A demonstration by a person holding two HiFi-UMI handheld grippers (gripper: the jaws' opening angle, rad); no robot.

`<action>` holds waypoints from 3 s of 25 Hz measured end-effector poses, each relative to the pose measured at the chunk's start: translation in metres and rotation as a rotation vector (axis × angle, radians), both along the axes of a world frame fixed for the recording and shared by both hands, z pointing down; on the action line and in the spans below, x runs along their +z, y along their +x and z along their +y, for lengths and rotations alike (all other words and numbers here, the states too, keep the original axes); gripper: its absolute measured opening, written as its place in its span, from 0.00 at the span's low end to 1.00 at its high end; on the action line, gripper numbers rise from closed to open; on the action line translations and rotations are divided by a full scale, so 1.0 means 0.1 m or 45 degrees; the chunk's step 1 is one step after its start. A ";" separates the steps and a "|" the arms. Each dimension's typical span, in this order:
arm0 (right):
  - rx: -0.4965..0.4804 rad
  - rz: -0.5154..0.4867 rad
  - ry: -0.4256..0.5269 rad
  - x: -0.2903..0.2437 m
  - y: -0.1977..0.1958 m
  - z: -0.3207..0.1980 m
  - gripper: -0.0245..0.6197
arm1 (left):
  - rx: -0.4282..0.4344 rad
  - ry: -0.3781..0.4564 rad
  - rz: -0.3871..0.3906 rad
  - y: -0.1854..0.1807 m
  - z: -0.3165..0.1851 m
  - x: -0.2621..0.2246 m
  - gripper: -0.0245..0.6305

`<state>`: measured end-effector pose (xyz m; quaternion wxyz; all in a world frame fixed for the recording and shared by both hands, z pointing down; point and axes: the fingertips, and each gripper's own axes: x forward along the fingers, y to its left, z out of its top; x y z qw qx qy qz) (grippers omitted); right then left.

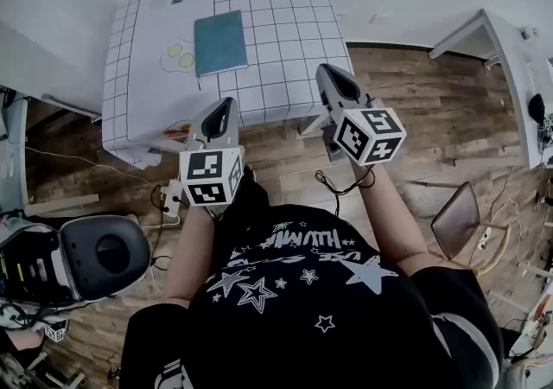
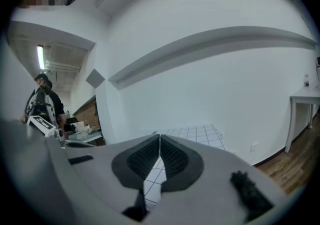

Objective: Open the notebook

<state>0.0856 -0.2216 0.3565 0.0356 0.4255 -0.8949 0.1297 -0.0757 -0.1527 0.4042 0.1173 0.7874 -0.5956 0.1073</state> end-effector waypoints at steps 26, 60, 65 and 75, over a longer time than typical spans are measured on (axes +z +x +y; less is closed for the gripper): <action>0.185 0.141 -0.137 0.51 -0.32 -1.14 0.06 | 0.322 -0.125 -0.712 -0.12 -1.42 1.13 0.59; -0.177 0.020 -0.291 0.98 -0.07 -2.28 0.06 | -0.093 -0.529 -1.239 -0.16 -1.69 1.49 0.10; -0.257 0.035 -0.296 1.00 -0.31 -2.22 0.06 | -0.259 -0.444 -0.971 -0.33 -1.68 1.10 0.09; -0.303 0.073 -0.248 0.85 -1.16 -1.99 0.06 | -0.419 -0.290 -0.386 -1.11 -1.43 0.50 0.09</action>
